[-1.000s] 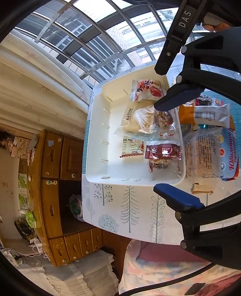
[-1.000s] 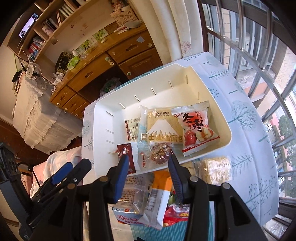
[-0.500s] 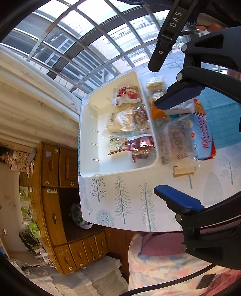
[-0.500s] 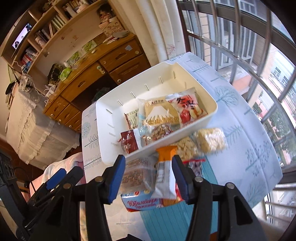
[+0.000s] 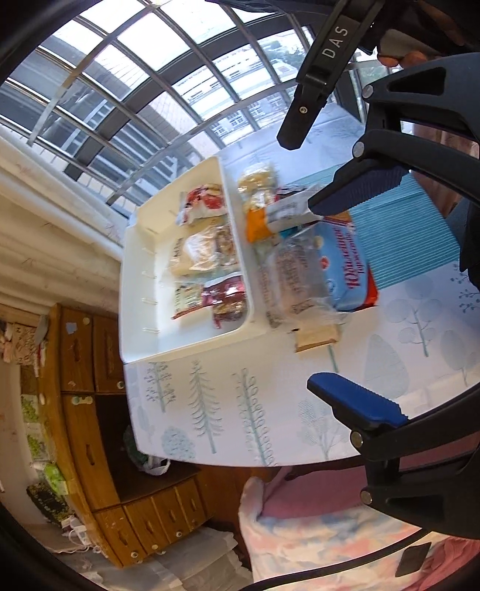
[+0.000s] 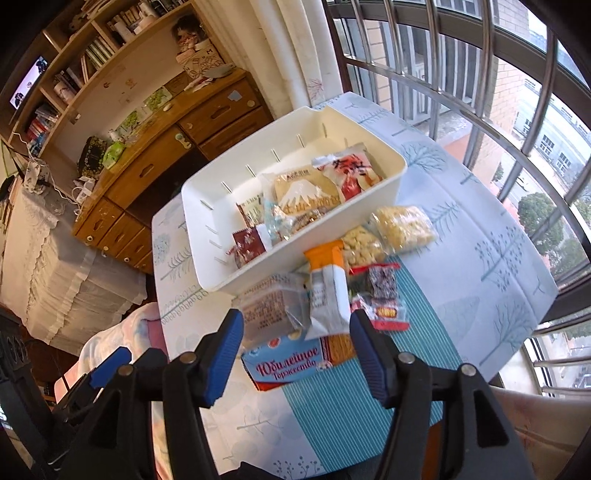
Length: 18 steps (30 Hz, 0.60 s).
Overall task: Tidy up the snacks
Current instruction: 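Withdraw both grippers from the tray toward the blue biscuit pack, then grasp the blue Yubileinoe biscuit pack with left gripper while right grasps the white-orange bar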
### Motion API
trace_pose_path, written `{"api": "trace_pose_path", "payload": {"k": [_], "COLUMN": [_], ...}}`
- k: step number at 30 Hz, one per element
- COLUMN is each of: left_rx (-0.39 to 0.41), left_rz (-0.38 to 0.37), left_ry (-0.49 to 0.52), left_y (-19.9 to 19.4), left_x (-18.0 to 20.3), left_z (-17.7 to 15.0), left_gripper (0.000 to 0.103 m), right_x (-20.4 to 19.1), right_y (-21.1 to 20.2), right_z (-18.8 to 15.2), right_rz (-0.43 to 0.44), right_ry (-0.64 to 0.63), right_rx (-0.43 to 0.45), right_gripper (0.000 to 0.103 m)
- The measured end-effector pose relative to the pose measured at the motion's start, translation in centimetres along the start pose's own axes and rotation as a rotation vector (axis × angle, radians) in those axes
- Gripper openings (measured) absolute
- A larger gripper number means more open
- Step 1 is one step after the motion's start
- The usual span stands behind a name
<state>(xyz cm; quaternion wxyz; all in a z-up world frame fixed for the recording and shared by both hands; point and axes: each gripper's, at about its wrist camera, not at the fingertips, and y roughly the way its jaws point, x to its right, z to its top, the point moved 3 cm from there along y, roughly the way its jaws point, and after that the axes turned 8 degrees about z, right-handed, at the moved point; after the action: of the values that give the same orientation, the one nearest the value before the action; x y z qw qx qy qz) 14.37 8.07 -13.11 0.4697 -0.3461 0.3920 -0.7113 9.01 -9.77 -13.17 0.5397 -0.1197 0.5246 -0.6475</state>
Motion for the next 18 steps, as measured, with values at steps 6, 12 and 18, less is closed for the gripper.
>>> {"api": "trace_pose_path", "payload": {"k": [6, 12, 18], "left_rx": [-0.079, -0.152, -0.223], "left_rz": [-0.012, -0.013, -0.012], "left_ry": [0.005, -0.043, -0.11], "left_y": [1.4, 3.2, 5.1], "left_x": [0.3, 0.6, 0.9], "left_z": [-1.5, -2.9, -4.6], "left_gripper": [0.086, 0.086, 0.086], "right_x": [0.8, 1.6, 2.8], "right_y": [0.7, 1.9, 3.2], "right_z": [-1.2, -2.2, -3.1], "right_rz": [-0.02, -0.032, -0.032], "right_ry": [0.013, -0.009, -0.06], "right_rx": [-0.032, -0.088, -0.136], "right_gripper": [0.061, 0.061, 0.061]}}
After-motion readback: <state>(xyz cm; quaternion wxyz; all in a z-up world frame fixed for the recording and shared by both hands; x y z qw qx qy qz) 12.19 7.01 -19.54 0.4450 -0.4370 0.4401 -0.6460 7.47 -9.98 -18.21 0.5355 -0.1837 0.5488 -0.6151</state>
